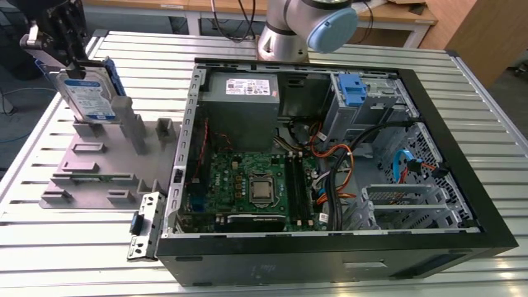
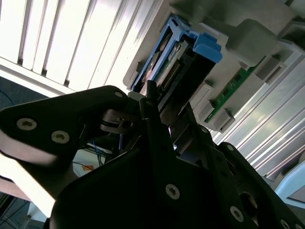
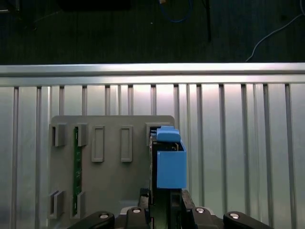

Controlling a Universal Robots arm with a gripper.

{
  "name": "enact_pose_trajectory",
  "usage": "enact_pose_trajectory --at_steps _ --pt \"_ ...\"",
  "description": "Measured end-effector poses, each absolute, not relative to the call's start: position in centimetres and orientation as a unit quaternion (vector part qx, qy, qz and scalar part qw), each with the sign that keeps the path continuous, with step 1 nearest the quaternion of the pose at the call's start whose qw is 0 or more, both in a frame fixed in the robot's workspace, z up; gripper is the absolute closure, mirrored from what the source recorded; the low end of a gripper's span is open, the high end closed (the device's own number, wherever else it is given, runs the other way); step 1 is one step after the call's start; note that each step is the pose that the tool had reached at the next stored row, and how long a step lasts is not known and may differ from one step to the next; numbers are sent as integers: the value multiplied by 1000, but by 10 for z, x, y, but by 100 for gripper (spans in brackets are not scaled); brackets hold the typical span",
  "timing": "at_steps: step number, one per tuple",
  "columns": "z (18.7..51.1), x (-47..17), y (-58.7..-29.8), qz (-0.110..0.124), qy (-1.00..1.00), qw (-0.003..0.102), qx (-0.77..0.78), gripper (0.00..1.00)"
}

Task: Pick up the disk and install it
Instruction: 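Pick up the disk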

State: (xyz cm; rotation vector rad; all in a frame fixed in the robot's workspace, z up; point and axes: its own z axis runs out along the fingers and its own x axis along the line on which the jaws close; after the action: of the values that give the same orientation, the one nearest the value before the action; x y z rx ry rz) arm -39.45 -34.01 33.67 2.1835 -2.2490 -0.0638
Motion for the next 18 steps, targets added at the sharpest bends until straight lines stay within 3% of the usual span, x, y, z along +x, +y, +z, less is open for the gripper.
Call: enact_pose_trajectory --at_steps 18 --pt "348 -394 -340 -20 -717 3 696 65"
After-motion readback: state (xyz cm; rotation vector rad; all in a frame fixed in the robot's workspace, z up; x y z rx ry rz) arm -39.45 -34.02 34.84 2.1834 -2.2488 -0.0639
